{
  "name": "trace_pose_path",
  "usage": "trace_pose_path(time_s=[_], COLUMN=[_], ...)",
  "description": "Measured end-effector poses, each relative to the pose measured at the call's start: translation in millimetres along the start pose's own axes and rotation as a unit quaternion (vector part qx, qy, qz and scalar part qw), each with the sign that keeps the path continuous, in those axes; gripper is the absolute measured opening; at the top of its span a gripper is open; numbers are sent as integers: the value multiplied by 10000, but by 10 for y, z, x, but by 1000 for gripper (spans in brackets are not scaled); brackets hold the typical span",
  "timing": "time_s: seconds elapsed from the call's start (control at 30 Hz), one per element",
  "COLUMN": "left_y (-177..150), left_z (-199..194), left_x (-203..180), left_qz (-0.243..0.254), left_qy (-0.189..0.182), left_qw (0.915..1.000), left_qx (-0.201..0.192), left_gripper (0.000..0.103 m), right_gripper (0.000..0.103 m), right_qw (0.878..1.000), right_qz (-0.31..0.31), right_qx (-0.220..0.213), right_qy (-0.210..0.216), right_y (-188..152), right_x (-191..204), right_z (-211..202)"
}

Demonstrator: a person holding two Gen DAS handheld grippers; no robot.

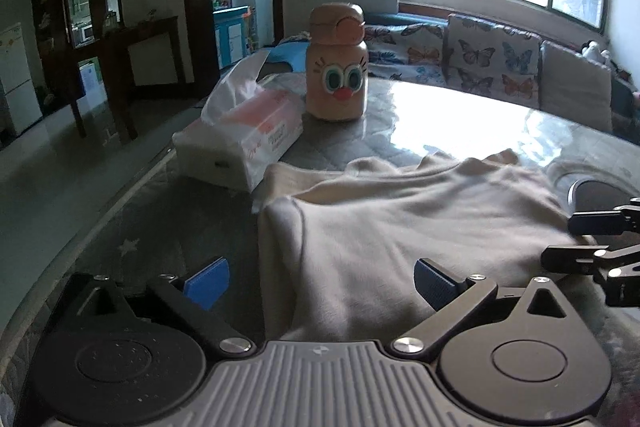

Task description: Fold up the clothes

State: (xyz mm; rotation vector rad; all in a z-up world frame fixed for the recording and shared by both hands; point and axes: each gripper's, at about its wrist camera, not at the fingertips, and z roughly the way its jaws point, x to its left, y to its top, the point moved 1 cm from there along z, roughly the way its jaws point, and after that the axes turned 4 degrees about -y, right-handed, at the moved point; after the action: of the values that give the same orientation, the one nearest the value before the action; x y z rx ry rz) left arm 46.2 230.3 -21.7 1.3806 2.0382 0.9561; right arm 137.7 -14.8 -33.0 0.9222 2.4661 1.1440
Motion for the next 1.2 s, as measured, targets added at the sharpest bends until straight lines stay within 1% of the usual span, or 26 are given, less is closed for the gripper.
trace_pose_path(time_s=[0.1,0.27,0.33,0.4,0.47,0.53,0.67,0.73,0.77,0.93,0.97,1.0,1.2], left_y=[-53,-48,-44,-52,-72,-84,-96,-96,-95,-125,-135,-145,-218], left_z=[40,-22,-58,-98,-128,-147,-211,-255,-274,-355,-370,-380,-419], left_x=[42,71,76,86,108,132,156,149,143,98,91,86,31], left_qz=[-67,-140,-130,-109,-116,-145,-209,-223,-226,-162,-151,-159,-255], left_qy=[-11,-110,-127,-125,-103,-88,-131,-183,-209,-186,-180,-170,-122], left_qw=[9999,9998,9998,9998,9998,9998,9995,9993,9992,9993,9993,9993,9994], left_qx=[81,-19,-72,-128,-152,-140,-192,-242,-262,-288,-289,-280,-180], left_gripper=[101,101,102,103,103,103,103,103,103,103,103,103,103], right_gripper=[57,56,52,44,42,42,43,49,54,73,78,85,100], right_qw=[10000,9999,9999,9998,9997,9997,9996,9995,9995,9995,9995,9995,9994], right_qz=[10,-29,-84,-163,-202,-213,-243,-259,-265,-220,-208,-197,-103], right_qx=[5,-142,-146,-117,-59,-9,-99,-145,-170,-220,-222,-225,-296], right_qy=[-11,40,26,-33,-96,-138,-100,-82,-80,-98,-100,-103,-122], right_y=[2,95,104,92,56,20,38,44,39,-22,-39,-55,-136], right_x=[-6,81,145,199,231,251,289,309,322,362,364,365,354], right_z=[-15,-117,-95,-47,16,66,-21,-64,-80,-162,-183,-203,-367])
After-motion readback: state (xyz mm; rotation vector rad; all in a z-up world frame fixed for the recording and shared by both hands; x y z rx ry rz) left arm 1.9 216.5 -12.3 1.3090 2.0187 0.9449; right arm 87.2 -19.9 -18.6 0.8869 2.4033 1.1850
